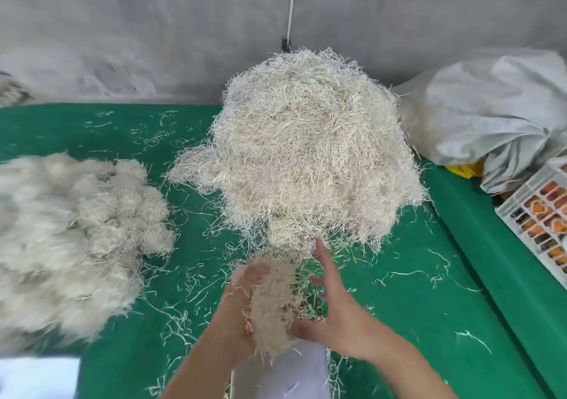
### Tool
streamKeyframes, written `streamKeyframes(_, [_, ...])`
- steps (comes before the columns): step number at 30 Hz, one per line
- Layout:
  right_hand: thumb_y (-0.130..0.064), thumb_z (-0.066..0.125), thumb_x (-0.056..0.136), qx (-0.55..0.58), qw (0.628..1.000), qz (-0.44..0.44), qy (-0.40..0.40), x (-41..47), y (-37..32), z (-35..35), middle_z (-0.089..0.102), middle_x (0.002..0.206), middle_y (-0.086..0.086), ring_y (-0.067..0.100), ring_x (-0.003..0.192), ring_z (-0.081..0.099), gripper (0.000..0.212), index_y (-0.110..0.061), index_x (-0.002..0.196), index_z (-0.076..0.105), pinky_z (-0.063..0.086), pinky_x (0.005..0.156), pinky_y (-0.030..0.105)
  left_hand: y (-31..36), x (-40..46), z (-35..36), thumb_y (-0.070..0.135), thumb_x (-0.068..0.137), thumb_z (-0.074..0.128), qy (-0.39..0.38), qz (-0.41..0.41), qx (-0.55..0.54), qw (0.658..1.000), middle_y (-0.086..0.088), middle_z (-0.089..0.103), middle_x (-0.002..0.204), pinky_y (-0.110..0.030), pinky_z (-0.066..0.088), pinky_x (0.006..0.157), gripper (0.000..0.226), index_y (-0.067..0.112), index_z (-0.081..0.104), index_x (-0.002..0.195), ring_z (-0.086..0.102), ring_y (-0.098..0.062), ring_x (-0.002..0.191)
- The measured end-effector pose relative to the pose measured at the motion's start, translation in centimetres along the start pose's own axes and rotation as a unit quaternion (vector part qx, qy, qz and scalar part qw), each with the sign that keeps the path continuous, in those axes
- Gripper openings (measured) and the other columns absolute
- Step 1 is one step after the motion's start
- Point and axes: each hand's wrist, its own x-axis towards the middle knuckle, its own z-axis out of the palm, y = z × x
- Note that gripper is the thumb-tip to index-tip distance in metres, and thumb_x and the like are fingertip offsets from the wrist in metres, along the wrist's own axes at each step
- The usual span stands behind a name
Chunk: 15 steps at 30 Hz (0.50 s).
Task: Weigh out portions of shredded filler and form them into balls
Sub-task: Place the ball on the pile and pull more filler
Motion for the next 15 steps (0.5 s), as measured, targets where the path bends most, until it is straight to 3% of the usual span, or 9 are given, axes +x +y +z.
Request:
streamKeyframes(1, [-0.055,0.087,0.076,-0.006,0.999,-0.008,-0.039,0.2,0.0,0.2,0.009,0.168,-0.028,0.004,0.152,0.023,0.123,-0.068,0.152,-0.008,0.023,0.125,0.043,-0.2,-0.7,-0.2,0.036,0.084,0.079,-0.001,0.010,0.027,1.000,-0.021,0.073,0.104,-0.043,0.061,0.078,0.033,0.008,0.077,0.100,0.075,-0.030,0.093])
streamKeyframes(3, [-0.027,0.076,0.093,0.058,0.995,-0.034,-0.074,0.9,-0.2,1.0,0.051,0.154,-0.017,0.006,0.141,0.049,0.076,-0.051,0.153,0.037,0.041,0.118,0.040,-0.6,-1.1,-0.5,0.027,0.099,0.067,0.066,0.071,0.114,0.989,-0.010,0.071,0.105,-0.023,0.060,0.065,0.018,0.013,0.072,0.109,0.076,-0.004,0.081])
streamKeyframes(4, [-0.021,0.068,0.098,0.089,0.993,-0.037,-0.067,1.1,-0.2,1.6,0.068,0.134,-0.015,0.008,0.124,0.064,0.048,-0.047,0.137,0.059,0.054,0.105,0.034,-0.7,-1.0,-0.6,0.025,0.102,0.063,0.116,0.098,0.148,0.977,-0.004,0.069,0.107,-0.018,0.056,0.058,0.019,0.015,0.066,0.118,0.074,0.000,0.075])
streamKeyframes(5, [-0.020,0.062,0.099,0.091,0.994,-0.029,-0.047,1.5,-0.4,2.2,0.075,0.117,-0.016,0.006,0.108,0.071,0.033,-0.045,0.120,0.069,0.058,0.090,0.025,-0.8,-1.0,-0.4,0.024,0.103,0.061,0.134,0.111,0.170,0.970,-0.003,0.067,0.111,-0.016,0.054,0.057,0.025,0.015,0.061,0.126,0.074,-0.004,0.081])
streamKeyframes(6, [-0.019,0.058,0.098,0.082,0.996,-0.024,-0.021,1.8,-0.5,2.9,0.076,0.106,-0.018,0.002,0.098,0.072,0.031,-0.044,0.110,0.072,0.057,0.080,0.018,-1.0,-1.0,-0.1,0.023,0.105,0.059,0.127,0.119,0.194,0.965,-0.007,0.067,0.118,-0.016,0.053,0.062,0.030,0.012,0.057,0.133,0.073,-0.013,0.095])
streamKeyframes(8, [-0.010,0.057,0.095,0.051,0.998,-0.016,0.030,2.8,-0.7,4.1,0.076,0.100,-0.015,0.000,0.096,0.072,0.035,-0.040,0.102,0.072,0.057,0.081,0.018,-1.7,-0.5,0.8,0.027,0.103,0.061,0.066,0.114,0.218,0.967,-0.014,0.070,0.124,-0.024,0.057,0.080,0.035,0.008,0.060,0.134,0.069,-0.028,0.114])
streamKeyframes(10, [-0.011,0.058,0.100,-0.017,0.998,-0.025,0.054,4.3,-0.5,4.9,0.073,0.102,-0.018,-0.004,0.097,0.069,0.035,-0.043,0.107,0.069,0.057,0.087,0.020,-2.0,0.4,0.9,0.024,0.101,0.067,0.073,0.118,0.197,0.971,-0.013,0.075,0.111,-0.043,0.060,0.089,0.024,0.011,0.068,0.121,0.073,-0.029,0.104])
streamKeyframes(12, [-0.019,0.058,0.102,-0.005,1.000,-0.012,0.021,5.8,-0.2,4.6,0.072,0.103,-0.023,-0.007,0.087,0.068,0.039,-0.057,0.105,0.064,0.055,0.077,0.017,-1.8,1.8,0.3,0.011,0.098,0.062,0.169,0.113,0.154,0.967,-0.011,0.077,0.101,-0.047,0.061,0.085,0.017,0.015,0.074,0.108,0.074,-0.029,0.089])
streamKeyframes(15, [-0.036,0.058,0.096,0.068,0.996,0.039,0.042,9.2,1.3,3.1,0.069,0.112,-0.018,0.000,0.068,0.063,0.027,-0.060,0.110,0.056,0.057,0.062,0.027,-0.7,4.0,-1.5,0.015,0.101,0.057,0.281,0.080,0.082,0.953,-0.006,0.072,0.090,-0.034,0.047,0.063,0.019,0.020,0.075,0.104,0.056,-0.023,0.070])
